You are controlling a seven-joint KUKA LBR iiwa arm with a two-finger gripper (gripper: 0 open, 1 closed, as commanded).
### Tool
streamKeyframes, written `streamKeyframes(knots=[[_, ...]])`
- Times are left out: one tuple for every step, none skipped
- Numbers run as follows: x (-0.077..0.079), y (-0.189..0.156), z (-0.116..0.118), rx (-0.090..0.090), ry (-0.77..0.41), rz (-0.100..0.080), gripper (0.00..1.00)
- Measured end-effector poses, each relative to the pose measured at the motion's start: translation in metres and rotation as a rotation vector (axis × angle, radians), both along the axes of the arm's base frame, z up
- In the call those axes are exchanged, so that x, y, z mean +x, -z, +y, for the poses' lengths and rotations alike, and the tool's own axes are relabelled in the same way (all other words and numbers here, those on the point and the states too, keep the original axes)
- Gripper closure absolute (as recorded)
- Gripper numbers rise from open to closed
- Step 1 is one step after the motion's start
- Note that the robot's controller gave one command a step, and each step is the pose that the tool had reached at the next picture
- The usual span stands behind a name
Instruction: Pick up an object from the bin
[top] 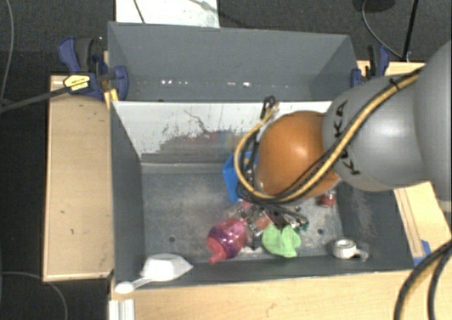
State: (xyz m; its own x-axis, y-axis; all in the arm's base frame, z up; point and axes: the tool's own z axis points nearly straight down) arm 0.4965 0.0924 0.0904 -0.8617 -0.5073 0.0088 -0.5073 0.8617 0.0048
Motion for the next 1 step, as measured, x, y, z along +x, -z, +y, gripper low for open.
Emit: streamKeyframes(knots=[[0.0016, -0.0231, 0.0002, 0.001, 0.001, -0.007, 1.0]])
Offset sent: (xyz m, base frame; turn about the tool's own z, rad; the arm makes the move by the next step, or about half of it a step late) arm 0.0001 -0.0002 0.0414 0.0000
